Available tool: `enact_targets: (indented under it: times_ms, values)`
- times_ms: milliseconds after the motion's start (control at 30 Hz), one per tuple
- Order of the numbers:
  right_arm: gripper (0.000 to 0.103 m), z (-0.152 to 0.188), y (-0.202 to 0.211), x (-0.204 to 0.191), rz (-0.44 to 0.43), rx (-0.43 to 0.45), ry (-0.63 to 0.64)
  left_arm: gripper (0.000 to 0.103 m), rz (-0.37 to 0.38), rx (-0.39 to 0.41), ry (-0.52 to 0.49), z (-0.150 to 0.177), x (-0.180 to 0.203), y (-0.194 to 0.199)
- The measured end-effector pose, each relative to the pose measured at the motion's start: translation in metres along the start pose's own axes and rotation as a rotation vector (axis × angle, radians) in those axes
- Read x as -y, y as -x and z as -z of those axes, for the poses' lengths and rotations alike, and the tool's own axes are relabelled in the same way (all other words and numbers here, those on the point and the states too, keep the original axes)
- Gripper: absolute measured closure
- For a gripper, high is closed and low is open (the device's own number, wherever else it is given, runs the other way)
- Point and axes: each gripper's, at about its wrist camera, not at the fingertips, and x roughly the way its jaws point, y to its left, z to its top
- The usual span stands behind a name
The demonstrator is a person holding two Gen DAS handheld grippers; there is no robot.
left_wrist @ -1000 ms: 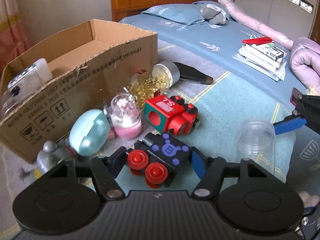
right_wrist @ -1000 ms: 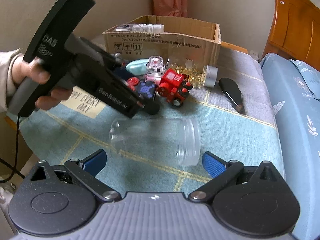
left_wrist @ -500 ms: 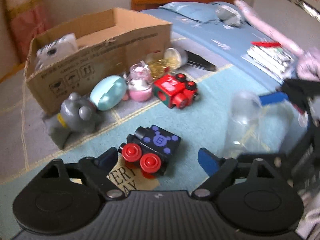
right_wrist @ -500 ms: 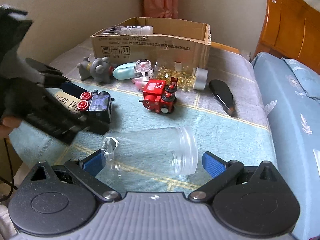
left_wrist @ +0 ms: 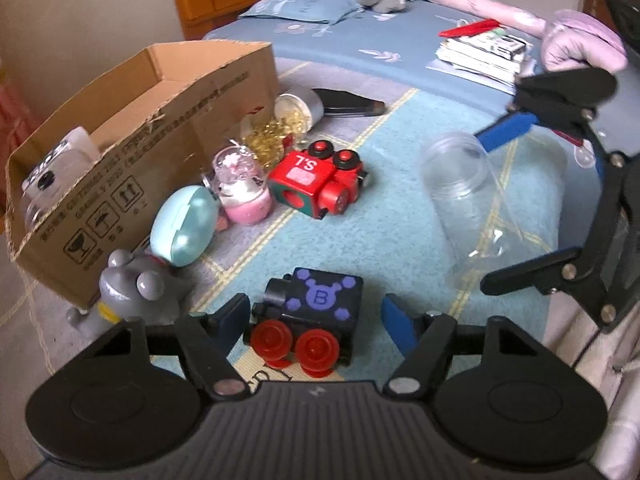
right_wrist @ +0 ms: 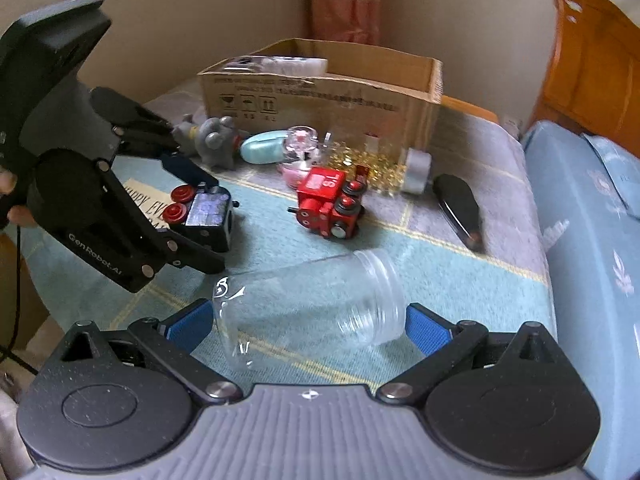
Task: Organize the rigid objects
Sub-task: 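Grasp the clear jar with the right gripper while the left gripper grasps the black red-wheeled block, then carry the block with the left gripper into the box while the right gripper drops the jar there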
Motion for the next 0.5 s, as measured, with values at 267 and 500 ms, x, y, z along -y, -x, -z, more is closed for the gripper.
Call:
enact_targets:
  times_ms: [267,500]
  values:
    - [0.01,-0.0064,-0.0076,-0.0005,0.02,-0.03,0.067,0.051,-0.042,-0.012,0.1,-0.001,-0.0042,0.002]
    - [0.01,-0.0073,-0.01,-0.0008,0.013,-0.044,0.073,0.049,-0.019,-0.012,0.095,-0.0004,-0.0066,0.0019]
